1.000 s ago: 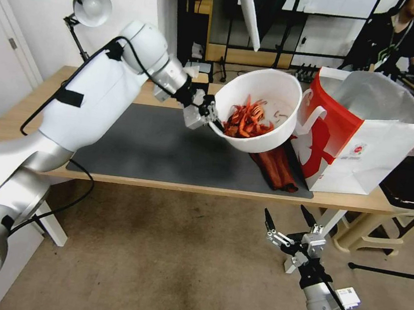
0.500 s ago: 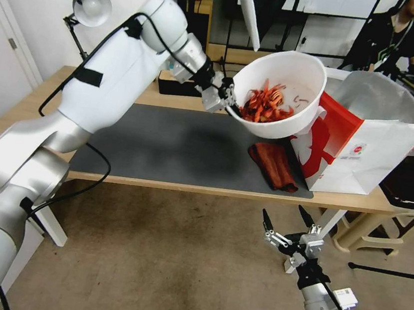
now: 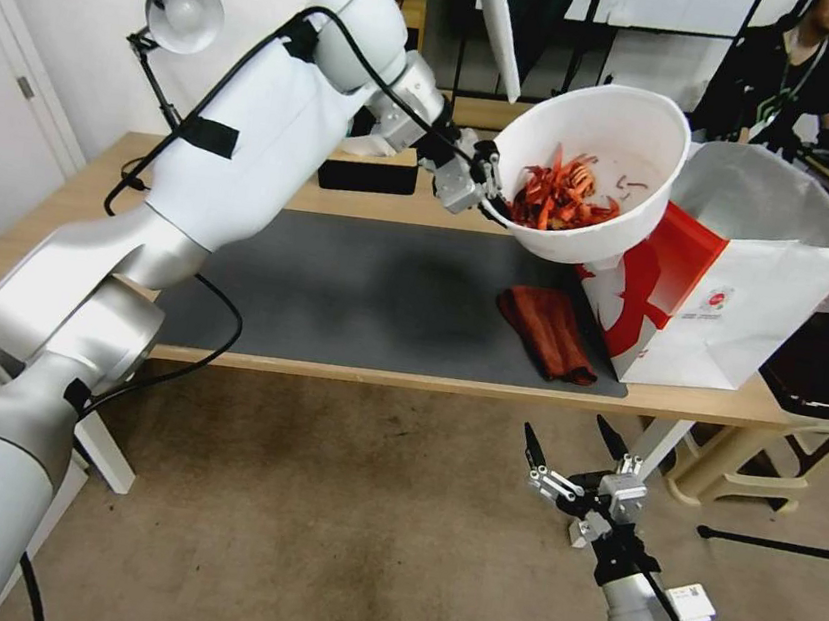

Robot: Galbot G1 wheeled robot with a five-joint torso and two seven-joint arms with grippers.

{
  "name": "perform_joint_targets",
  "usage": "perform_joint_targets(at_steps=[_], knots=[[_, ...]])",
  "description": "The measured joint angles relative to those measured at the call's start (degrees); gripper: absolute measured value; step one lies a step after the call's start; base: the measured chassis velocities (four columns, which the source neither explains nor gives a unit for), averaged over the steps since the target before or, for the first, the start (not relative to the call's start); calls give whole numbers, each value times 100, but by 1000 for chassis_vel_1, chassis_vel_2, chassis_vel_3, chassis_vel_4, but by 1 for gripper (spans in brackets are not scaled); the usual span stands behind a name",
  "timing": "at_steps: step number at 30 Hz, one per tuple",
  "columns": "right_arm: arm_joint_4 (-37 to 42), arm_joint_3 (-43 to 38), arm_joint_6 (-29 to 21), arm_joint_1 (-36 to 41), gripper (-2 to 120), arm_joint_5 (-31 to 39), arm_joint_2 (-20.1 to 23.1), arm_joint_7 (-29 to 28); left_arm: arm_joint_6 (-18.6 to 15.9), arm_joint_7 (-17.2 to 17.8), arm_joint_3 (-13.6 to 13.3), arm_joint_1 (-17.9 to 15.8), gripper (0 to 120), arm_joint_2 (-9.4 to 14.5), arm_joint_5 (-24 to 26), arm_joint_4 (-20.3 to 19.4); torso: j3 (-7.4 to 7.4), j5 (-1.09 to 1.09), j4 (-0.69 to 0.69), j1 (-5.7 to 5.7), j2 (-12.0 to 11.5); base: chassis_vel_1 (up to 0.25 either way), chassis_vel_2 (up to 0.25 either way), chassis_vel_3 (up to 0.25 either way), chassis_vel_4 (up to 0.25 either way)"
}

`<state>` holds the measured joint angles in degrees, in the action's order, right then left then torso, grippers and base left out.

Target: Sweep shrimp from table into container with towel, then put container into takeout bag.

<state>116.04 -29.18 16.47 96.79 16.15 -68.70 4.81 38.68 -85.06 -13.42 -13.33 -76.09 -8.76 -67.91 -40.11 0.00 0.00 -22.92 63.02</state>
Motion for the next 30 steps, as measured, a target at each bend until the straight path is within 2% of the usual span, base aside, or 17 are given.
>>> perform_joint_targets(at_steps=[4, 9, 14, 18, 21, 22, 24, 30], knots=[[9, 1, 8, 1, 100, -5, -10, -1, -13, 41, -91, -39, 0, -62, 94, 52, 0, 0, 1, 0, 0, 0, 0, 0, 0], [9, 11, 18, -10, 100, -8, -18, -9, -71, 397, -213, -76, 0, -156, 129, 169, 1, 0, 0, 0, 0, 0, 0, 0, 0], [9, 37, 20, -10, 100, -10, -29, -15, -73, 563, -278, -232, 0, -394, 72, 399, 0, 0, 0, 1, 0, 0, 0, 0, 0], [9, 39, 24, -6, 100, -10, -27, -17, -70, 621, -280, -315, 0, -516, 18, 536, 0, 1, 0, 0, 0, 0, 0, 0, 0], [9, 44, 32, 0, 100, -10, -17, -17, -56, 685, -211, -436, 0, -790, -102, 844, 0, 1, 0, 0, 0, 0, 0, 0, 0], [9, 44, 32, 0, 100, -10, -17, -17, -56, 685, -211, -436, 0, -790, -102, 844, 0, 1, 0, 0, 0, 0, 0, 0, 0], [9, 53, 32, -8, 100, -3, -11, -17, -30, 693, -129, -490, 0, -958, -194, 1049, 0, 0, 0, 0, 0, 0, 0, 0, 0], [9, 61, 32, -25, 100, 9, 0, -19, 6, 708, -60, -572, 0, -1129, -282, 1292, 0, 0, 0, 1, 0, 0, 0, 0, 0]])
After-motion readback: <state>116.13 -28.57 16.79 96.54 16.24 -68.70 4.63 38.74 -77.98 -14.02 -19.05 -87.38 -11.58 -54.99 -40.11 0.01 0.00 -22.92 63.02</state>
